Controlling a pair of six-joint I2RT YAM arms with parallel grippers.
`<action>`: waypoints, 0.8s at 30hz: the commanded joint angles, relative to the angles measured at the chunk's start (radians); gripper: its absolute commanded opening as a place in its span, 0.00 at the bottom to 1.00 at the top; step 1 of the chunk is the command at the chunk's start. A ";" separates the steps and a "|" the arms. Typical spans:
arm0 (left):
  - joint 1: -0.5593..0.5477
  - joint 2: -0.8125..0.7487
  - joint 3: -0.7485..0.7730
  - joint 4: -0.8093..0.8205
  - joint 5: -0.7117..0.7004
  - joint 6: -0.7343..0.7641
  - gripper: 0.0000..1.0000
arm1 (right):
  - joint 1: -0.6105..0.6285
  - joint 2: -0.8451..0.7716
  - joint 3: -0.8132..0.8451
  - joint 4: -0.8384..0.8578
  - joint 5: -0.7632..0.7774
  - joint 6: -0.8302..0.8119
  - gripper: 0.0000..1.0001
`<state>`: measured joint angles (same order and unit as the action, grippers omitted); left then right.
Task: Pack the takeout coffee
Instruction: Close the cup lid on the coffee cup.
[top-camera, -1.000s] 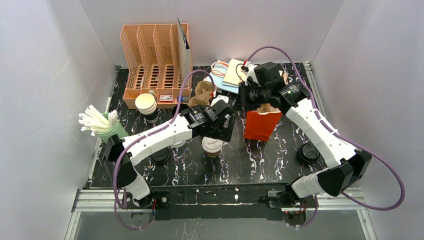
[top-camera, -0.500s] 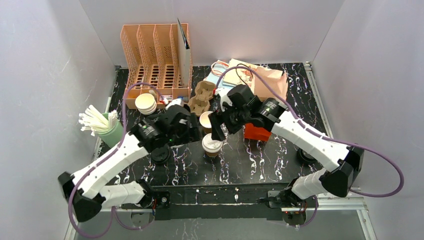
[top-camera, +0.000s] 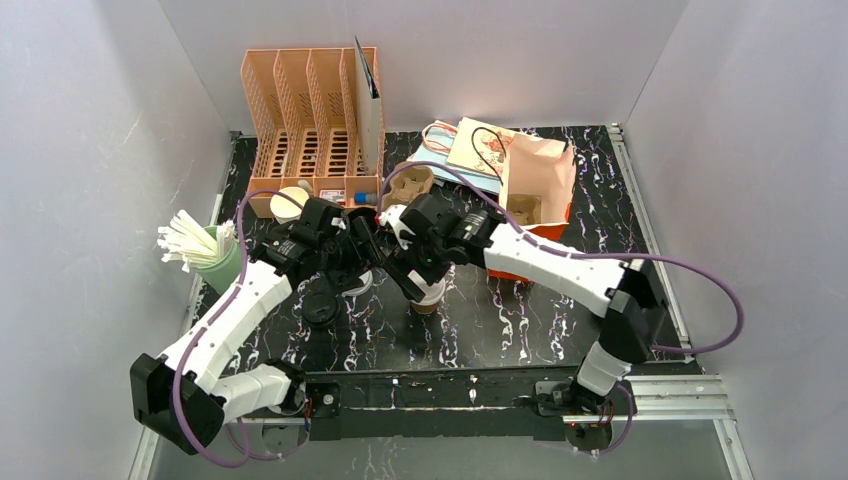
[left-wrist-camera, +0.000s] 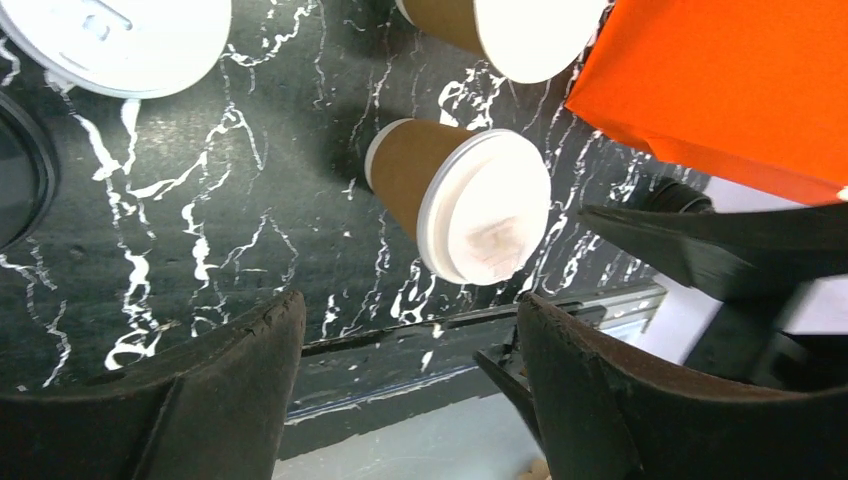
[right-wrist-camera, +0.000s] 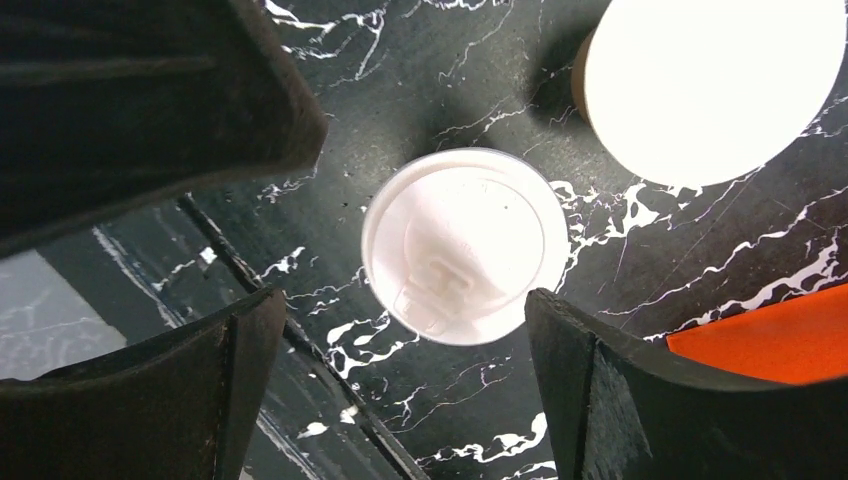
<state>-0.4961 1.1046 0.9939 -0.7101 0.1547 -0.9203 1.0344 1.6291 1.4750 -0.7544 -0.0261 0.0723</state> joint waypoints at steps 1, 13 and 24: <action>0.025 0.006 -0.033 0.065 0.114 -0.051 0.74 | -0.004 0.038 0.062 -0.018 0.020 -0.047 0.98; 0.055 -0.015 -0.086 0.042 0.080 -0.112 0.73 | -0.004 0.098 0.101 -0.078 0.086 0.005 0.98; 0.106 0.029 -0.132 0.085 0.182 -0.107 0.72 | -0.004 0.143 0.110 -0.081 0.078 -0.006 0.98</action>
<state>-0.4141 1.1248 0.8818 -0.6315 0.2646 -1.0283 1.0325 1.7584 1.5337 -0.8227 0.0460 0.0681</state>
